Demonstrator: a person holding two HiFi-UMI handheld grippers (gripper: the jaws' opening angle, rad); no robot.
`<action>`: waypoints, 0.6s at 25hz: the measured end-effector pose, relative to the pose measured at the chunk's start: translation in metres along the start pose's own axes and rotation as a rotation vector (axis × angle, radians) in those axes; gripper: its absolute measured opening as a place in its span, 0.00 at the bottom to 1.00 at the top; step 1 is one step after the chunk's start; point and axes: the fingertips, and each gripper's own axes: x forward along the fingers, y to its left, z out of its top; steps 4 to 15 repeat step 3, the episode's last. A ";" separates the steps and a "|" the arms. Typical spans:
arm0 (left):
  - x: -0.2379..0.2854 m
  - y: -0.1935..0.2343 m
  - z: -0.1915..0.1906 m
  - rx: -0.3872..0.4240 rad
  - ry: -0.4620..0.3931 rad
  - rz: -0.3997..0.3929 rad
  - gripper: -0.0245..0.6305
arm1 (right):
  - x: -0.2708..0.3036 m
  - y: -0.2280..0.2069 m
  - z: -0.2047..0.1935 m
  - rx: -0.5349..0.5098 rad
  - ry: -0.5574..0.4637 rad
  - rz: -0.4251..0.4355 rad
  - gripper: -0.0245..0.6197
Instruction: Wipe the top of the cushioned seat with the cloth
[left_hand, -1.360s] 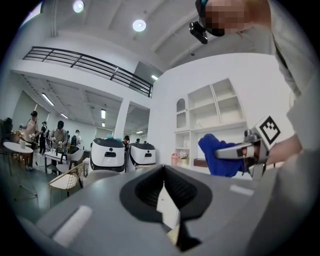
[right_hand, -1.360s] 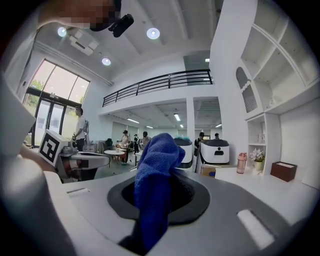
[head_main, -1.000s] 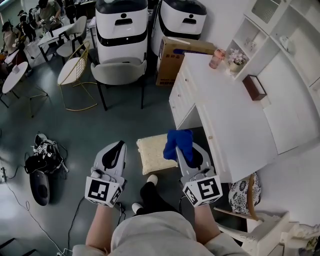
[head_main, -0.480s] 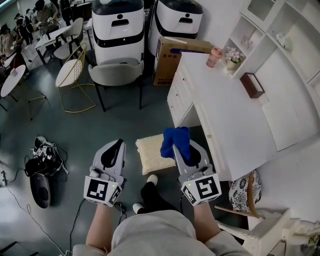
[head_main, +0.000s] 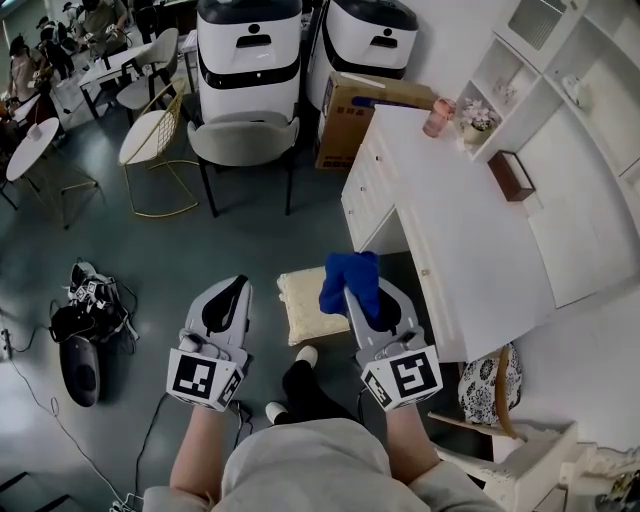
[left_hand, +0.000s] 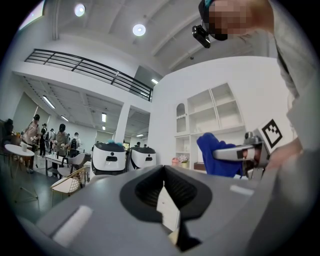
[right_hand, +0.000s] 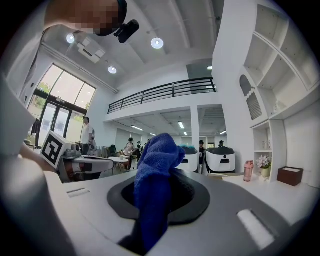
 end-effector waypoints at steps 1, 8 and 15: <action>-0.003 0.001 0.000 0.000 0.000 0.002 0.04 | 0.000 0.003 0.000 0.001 0.000 0.002 0.15; -0.008 0.004 0.000 -0.001 0.001 0.005 0.04 | 0.000 0.009 0.000 0.004 0.000 0.005 0.15; -0.008 0.004 0.000 -0.001 0.001 0.005 0.04 | 0.000 0.009 0.000 0.004 0.000 0.005 0.15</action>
